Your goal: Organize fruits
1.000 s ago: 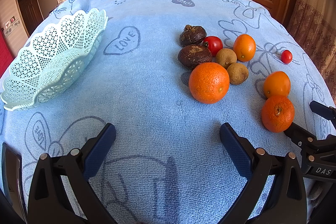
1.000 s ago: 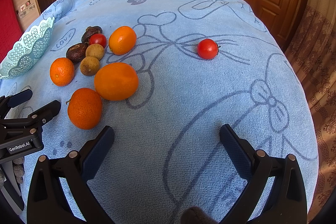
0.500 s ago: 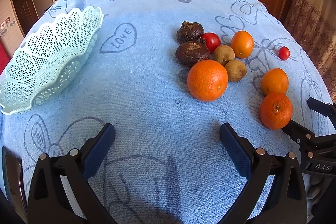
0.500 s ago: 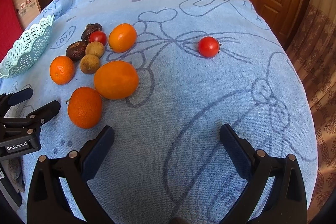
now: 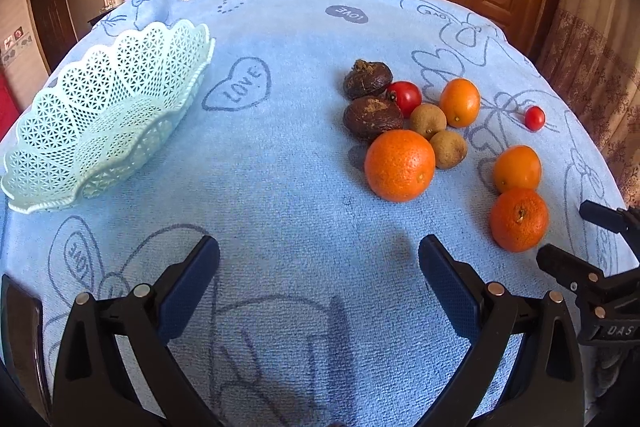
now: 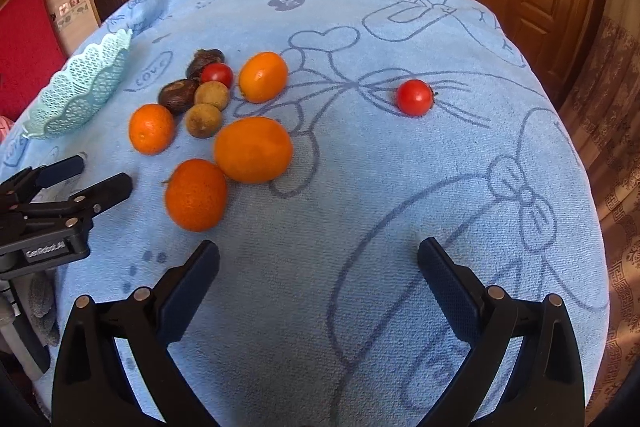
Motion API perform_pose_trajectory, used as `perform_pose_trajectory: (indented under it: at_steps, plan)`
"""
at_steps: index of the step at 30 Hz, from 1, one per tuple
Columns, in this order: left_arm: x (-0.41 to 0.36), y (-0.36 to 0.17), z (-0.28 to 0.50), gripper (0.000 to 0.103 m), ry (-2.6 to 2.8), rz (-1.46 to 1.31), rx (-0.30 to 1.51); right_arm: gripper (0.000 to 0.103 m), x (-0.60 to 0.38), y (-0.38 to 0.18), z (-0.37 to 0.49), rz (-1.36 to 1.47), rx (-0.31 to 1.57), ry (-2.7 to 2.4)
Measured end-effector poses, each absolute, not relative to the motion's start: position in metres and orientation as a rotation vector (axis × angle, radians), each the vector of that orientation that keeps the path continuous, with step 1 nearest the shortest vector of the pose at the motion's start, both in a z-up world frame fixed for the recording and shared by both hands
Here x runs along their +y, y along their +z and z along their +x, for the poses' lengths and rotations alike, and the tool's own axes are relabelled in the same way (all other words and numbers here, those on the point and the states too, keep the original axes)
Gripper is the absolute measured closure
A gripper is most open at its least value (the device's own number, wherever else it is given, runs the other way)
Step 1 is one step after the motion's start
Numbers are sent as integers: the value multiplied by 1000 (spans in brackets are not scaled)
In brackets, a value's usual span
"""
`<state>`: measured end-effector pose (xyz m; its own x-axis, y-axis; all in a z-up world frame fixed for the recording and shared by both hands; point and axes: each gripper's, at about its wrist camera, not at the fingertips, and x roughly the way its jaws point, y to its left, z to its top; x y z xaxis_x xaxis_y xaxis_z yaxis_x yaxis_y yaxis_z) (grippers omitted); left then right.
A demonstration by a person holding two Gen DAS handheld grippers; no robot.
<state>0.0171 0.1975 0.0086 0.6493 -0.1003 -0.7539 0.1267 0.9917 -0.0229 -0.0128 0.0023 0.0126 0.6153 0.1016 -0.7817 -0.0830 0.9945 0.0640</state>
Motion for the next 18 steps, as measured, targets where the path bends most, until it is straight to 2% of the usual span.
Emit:
perform_pose_trajectory:
  at_steps: [5, 7, 9, 10, 12, 17, 18]
  plan:
    - [209, 20, 9, 3, -49, -4, 770, 5, 28, 30, -20, 3, 827, 224]
    - [210, 27, 3, 3, -14, 14, 713, 9, 41, 32, -16, -28, 817, 252]
    - [211, 34, -3, 2, 18, 35, 657, 17, 51, 31, -12, -45, 820, 267]
    - [212, 37, -5, 2, 30, 41, 634, 25, 54, 30, -8, -42, 828, 277]
    - [214, 42, -7, 2, 47, 43, 607, 29, 58, 27, -3, -29, 842, 289]
    - [215, 43, -2, 2, 36, 34, 623, 62, 58, 18, 3, -13, 859, 273]
    - [214, 42, -1, 2, 31, 38, 627, 65, 56, 17, 2, -11, 854, 263]
